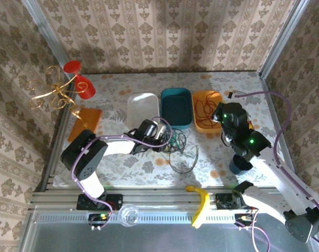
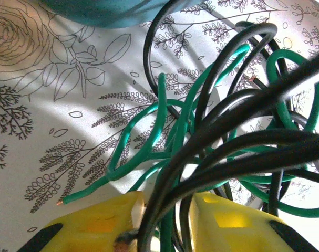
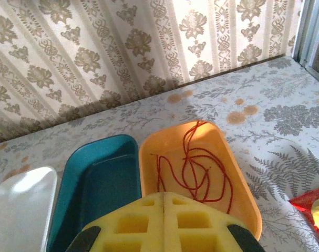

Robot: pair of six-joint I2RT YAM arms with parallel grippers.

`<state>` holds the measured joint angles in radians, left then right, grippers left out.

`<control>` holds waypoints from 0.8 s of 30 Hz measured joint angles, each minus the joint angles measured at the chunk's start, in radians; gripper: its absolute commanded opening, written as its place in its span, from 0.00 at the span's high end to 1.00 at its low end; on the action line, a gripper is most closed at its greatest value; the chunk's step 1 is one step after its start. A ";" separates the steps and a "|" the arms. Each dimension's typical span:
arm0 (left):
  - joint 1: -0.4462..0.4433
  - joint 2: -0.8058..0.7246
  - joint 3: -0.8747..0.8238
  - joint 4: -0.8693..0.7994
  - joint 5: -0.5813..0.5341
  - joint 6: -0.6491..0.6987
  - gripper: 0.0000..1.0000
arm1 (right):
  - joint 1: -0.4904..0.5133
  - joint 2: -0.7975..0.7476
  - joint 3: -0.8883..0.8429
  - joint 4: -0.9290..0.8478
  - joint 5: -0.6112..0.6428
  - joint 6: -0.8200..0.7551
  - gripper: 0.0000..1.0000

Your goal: Untangle the cables

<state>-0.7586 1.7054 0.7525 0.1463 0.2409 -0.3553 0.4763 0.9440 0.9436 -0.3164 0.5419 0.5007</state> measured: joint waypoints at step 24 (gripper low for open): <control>-0.006 -0.013 0.040 -0.083 0.033 0.050 0.41 | 0.111 0.491 -0.053 -0.121 -0.891 -0.266 0.49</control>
<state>-0.7643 1.6924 0.7925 0.0631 0.2741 -0.3054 0.5873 1.4353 0.8909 -0.4377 -0.3492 0.2352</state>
